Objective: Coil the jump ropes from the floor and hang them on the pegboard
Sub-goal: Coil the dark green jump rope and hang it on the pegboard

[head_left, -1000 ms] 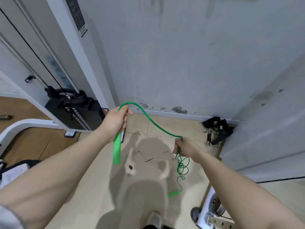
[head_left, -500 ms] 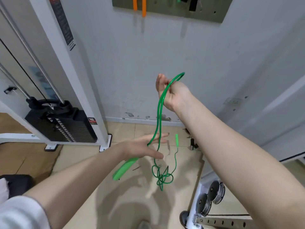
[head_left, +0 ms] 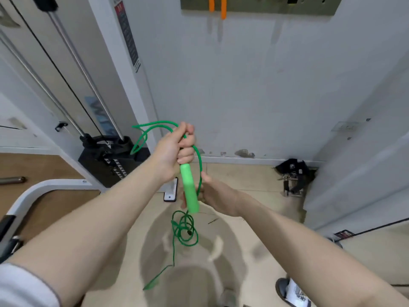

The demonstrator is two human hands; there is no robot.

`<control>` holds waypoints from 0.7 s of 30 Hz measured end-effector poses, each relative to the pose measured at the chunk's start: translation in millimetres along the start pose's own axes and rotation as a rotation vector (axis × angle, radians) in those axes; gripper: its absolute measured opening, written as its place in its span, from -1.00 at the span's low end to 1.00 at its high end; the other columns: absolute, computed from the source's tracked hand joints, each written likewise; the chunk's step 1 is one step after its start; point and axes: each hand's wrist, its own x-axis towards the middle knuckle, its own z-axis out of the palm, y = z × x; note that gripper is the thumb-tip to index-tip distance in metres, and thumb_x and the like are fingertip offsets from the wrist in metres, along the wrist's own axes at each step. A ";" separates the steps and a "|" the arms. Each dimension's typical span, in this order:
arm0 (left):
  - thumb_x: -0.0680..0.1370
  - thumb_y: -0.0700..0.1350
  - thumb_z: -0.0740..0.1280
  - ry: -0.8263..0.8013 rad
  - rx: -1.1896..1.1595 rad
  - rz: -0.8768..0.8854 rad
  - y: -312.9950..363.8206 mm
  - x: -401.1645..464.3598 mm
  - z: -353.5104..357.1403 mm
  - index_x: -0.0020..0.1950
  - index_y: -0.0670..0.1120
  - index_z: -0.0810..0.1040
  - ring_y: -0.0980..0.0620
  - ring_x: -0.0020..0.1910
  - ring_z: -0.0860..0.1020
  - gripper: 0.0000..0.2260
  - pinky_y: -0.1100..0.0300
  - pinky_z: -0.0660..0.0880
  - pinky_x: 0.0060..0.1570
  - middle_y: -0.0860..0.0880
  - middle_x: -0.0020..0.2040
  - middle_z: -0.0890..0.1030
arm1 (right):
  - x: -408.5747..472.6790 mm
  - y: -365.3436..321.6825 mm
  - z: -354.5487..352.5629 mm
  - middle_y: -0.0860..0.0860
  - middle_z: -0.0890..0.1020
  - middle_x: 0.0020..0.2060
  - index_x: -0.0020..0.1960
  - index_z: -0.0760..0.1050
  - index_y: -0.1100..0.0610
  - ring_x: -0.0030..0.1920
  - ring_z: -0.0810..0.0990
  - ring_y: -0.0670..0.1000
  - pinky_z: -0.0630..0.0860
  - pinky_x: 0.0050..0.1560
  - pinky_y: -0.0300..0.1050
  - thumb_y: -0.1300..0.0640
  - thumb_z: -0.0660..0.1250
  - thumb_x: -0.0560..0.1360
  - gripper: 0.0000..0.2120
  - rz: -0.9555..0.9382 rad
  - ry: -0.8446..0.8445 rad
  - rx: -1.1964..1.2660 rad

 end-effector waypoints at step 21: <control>0.52 -0.07 0.34 -0.162 1.045 -0.239 -40.2 -100.4 -120.0 -0.01 -0.12 0.54 0.20 -0.62 0.27 -0.86 0.37 0.16 -0.60 0.14 -0.49 0.38 | 42.2 -16.7 84.0 0.10 0.54 -0.40 -0.09 0.32 0.14 -0.60 0.52 -0.04 0.23 -0.75 -0.38 0.21 0.02 0.64 -0.83 -0.070 0.476 0.762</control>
